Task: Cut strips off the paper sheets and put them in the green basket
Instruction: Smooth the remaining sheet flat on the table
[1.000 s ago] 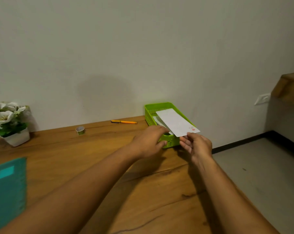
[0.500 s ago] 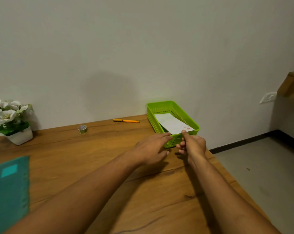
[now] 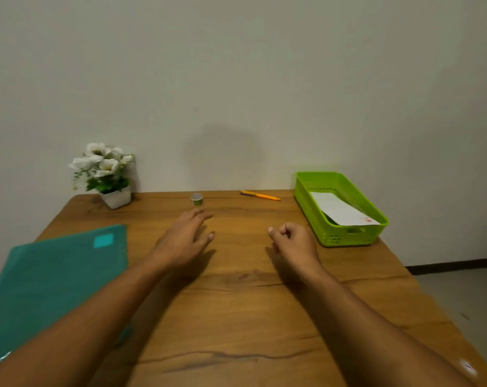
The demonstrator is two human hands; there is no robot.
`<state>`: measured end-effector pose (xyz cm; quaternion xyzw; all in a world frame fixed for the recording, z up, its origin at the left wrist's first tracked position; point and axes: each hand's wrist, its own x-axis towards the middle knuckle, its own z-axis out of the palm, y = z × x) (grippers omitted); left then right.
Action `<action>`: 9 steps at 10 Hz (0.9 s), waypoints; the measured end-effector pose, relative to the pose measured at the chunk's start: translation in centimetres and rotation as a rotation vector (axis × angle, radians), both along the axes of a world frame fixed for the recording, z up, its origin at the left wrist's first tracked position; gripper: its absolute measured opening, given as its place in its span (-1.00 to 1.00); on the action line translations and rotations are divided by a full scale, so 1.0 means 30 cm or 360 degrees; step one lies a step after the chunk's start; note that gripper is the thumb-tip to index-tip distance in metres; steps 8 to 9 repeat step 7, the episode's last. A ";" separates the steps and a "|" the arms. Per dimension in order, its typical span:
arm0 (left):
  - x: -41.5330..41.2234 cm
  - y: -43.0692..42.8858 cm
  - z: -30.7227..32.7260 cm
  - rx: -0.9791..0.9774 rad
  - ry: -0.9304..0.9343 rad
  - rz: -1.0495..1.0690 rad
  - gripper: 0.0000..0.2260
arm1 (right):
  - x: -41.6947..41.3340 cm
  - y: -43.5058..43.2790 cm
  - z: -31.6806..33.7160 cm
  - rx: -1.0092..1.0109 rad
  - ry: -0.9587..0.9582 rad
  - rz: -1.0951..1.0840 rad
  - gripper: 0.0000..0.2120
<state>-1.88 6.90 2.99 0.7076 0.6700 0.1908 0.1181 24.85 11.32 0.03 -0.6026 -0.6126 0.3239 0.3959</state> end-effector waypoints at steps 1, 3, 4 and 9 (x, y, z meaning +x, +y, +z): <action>-0.195 -0.078 -0.022 0.0001 0.0108 0.0342 -0.48 | -0.133 -0.010 -0.005 0.0028 -0.0438 0.0279 -0.78; -0.428 -0.192 -0.114 -0.0336 0.0322 0.0784 -0.33 | -0.281 -0.042 0.007 0.0020 -0.1081 0.0647 -0.37; -0.412 -0.214 -0.147 -0.0412 0.0345 0.0681 -0.31 | -0.293 -0.044 0.010 -0.0003 -0.1303 0.0737 -0.39; -0.279 -0.169 -0.151 -0.0316 0.0396 0.0420 -0.32 | -0.268 -0.020 0.004 0.0035 -0.1407 0.0778 -0.37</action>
